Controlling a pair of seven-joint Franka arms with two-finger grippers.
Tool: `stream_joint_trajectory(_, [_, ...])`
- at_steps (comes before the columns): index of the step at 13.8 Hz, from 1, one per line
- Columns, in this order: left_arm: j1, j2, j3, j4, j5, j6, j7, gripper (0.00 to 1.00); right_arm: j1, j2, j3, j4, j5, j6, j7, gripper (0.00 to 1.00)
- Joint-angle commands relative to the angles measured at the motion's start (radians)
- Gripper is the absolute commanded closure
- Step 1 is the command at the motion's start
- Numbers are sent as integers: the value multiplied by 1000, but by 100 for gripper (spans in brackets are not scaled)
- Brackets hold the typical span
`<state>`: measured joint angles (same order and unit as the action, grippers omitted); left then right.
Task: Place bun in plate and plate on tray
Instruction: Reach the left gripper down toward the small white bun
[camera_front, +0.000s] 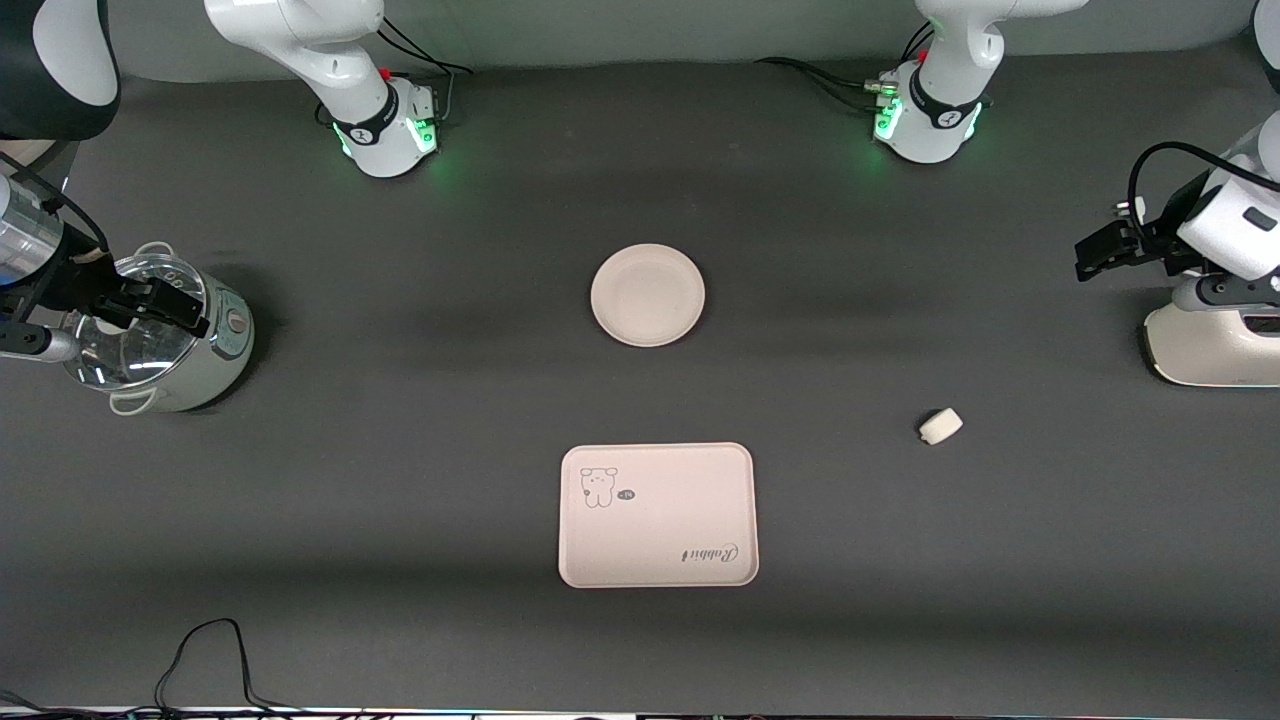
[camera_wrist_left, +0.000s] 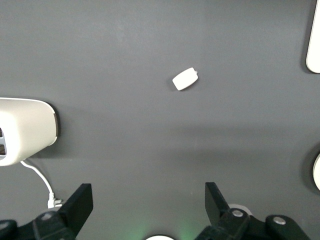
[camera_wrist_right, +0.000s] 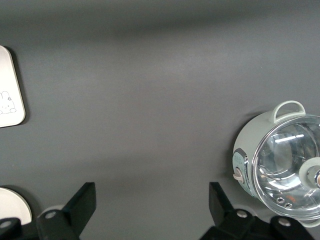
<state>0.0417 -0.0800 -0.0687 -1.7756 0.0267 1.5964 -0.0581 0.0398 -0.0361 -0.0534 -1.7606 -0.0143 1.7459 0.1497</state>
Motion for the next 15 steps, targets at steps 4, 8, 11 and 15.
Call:
stream_joint_trajectory(4, [18, -17, -14, -2, -4, -27, -20, 0, -152, -39, 178, -36, 13, 6, -15, 0])
stream_joint_trajectory(8, [14, 18, -16, 21, -7, -20, -14, 0, -130, -42, 176, -36, 13, 6, -13, 0])
stream_joint_trajectory(11, [0, 135, -20, 102, -7, -7, -20, 0, -86, -35, 159, -36, 13, 6, 1, 0])
stream_joint_trajectory(15, [-37, 307, -23, 124, -5, 121, -22, 0, -46, -27, 113, -36, 13, 7, 1, 0])
